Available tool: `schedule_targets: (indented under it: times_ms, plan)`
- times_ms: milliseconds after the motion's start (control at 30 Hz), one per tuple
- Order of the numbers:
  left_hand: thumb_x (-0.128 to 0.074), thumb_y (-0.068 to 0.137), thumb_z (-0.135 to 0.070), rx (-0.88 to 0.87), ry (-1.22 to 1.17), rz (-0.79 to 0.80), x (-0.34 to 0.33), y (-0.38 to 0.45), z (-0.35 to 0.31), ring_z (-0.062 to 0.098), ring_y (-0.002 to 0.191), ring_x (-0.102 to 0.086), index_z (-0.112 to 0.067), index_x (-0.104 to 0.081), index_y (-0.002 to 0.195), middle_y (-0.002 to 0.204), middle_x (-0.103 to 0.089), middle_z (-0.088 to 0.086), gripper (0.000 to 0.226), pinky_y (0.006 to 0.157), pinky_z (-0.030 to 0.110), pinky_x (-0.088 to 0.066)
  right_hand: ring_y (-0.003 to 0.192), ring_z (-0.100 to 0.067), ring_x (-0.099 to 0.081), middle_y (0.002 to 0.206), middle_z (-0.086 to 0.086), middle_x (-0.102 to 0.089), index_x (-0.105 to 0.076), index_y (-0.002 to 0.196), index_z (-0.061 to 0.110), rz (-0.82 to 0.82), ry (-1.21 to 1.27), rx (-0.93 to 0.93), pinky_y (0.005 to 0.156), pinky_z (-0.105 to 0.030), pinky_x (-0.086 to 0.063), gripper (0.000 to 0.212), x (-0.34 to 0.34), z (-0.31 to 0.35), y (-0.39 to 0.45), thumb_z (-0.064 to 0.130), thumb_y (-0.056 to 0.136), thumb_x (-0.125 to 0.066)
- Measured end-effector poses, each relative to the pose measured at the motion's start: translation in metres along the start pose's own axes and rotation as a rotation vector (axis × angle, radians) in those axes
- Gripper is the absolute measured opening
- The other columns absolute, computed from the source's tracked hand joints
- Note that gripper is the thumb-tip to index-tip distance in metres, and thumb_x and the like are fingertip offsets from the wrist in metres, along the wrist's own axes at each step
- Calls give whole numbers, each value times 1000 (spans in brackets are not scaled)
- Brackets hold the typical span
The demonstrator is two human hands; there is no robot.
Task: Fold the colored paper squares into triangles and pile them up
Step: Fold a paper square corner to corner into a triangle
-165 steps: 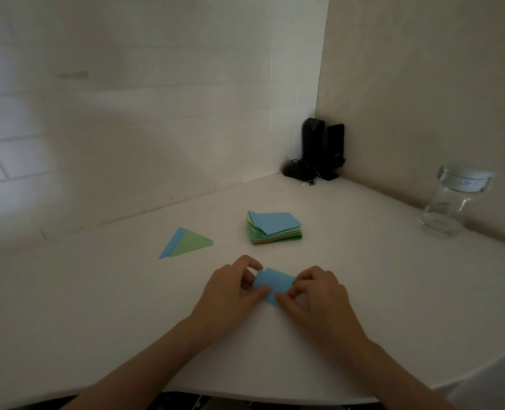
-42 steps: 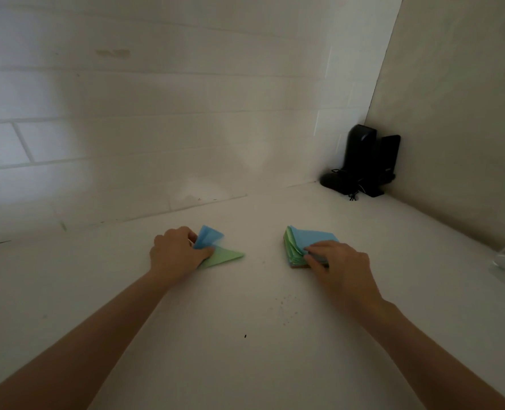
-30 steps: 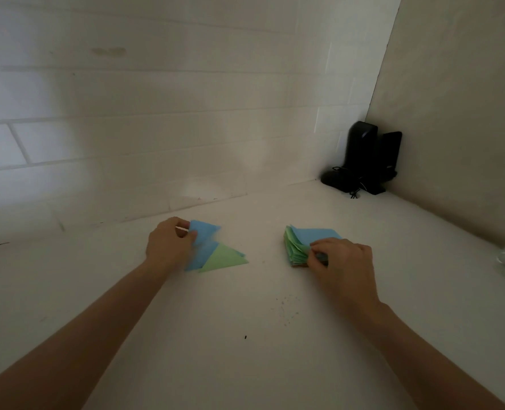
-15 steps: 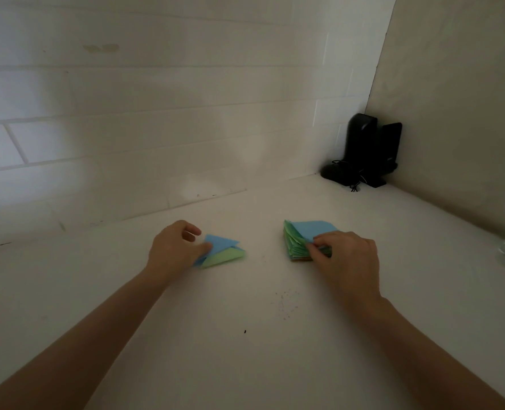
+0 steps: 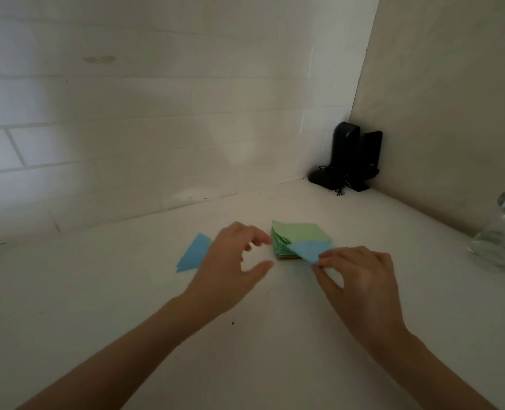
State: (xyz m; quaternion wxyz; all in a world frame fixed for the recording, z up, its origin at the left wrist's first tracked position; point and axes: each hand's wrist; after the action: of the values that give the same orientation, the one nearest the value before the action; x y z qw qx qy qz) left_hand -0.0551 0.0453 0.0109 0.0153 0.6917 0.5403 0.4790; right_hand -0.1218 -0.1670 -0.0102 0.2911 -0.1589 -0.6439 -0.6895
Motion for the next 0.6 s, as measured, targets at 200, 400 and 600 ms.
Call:
schedule_targets:
  times_ms: [200,400,600]
  plan:
    - [-63,77,-38,-133,23,258,-34,-46,-5,2,101,-44,-28,-61,107,109,-52,-11,32,91,15,-36,74,-13,-61,77,14,-66,-65,71,27,148,37,180,74,-32,-32,15,15,17,-42,38,78,-56]
    - [-54,78,-52,-67,12,249,-39,-64,-10,3,92,-51,-27,-65,89,97,-59,-12,30,83,19,-40,67,-5,-60,71,19,-64,-62,70,32,320,152,56,68,-27,-34,19,21,18,-54,46,75,-51]
    - [-59,74,-51,11,-57,163,-43,-67,-12,3,87,-54,-27,-65,78,87,-61,-14,25,81,21,-42,77,-1,-59,80,22,-63,-65,75,32,407,362,-149,68,-35,-52,20,14,12,-61,51,75,-57]
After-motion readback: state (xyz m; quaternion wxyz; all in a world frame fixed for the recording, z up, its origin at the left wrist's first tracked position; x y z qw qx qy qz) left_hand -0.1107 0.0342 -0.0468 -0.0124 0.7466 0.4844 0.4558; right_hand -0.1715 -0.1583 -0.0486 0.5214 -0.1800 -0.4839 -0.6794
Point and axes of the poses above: each hand's wrist, its own y-axis towards the middle knuckle, its own x-axis out of the back of the hand, z = x × y
